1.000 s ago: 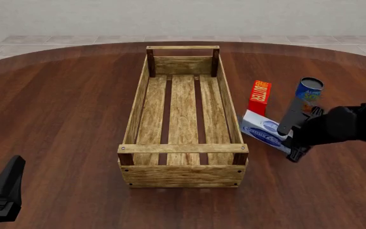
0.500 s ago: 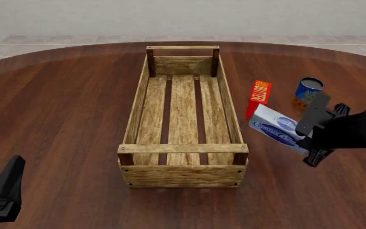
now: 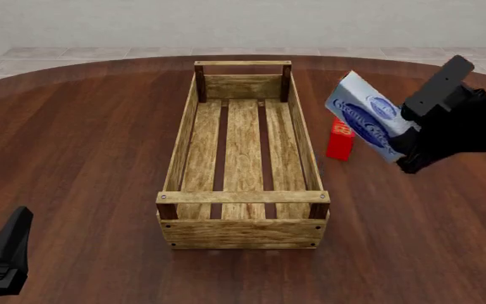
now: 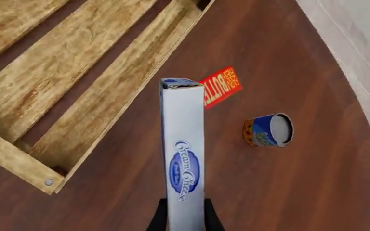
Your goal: Pick up the cream cheese and put it in the tray.
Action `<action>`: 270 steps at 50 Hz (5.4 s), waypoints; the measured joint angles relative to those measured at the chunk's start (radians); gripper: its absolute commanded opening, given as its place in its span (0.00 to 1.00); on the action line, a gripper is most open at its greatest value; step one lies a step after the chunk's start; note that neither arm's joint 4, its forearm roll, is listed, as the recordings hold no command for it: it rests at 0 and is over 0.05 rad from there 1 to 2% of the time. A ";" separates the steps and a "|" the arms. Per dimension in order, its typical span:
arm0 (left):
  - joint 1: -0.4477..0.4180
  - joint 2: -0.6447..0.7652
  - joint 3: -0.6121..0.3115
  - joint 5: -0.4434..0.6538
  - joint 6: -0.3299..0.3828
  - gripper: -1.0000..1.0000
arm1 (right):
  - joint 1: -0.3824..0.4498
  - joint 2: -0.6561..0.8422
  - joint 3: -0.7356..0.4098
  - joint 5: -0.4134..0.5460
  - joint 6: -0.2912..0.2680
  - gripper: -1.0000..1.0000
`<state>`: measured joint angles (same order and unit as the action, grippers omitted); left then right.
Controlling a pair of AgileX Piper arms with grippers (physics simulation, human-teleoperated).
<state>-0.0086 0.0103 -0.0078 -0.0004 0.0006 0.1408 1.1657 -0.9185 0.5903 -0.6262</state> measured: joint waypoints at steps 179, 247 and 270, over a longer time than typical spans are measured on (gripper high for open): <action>-0.002 0.002 -0.001 -0.002 0.000 1.00 | 0.376 0.417 -0.235 -0.204 0.625 0.00; -0.002 0.009 0.001 -0.010 0.000 1.00 | 0.408 0.672 -0.326 -0.192 0.519 0.00; -0.003 0.010 0.002 -0.012 -0.001 1.00 | 0.393 0.749 -0.377 -0.162 0.477 0.00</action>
<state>-0.0113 0.0204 -0.0061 -0.0123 0.0001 0.5342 1.9148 -1.2958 0.4282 -0.1492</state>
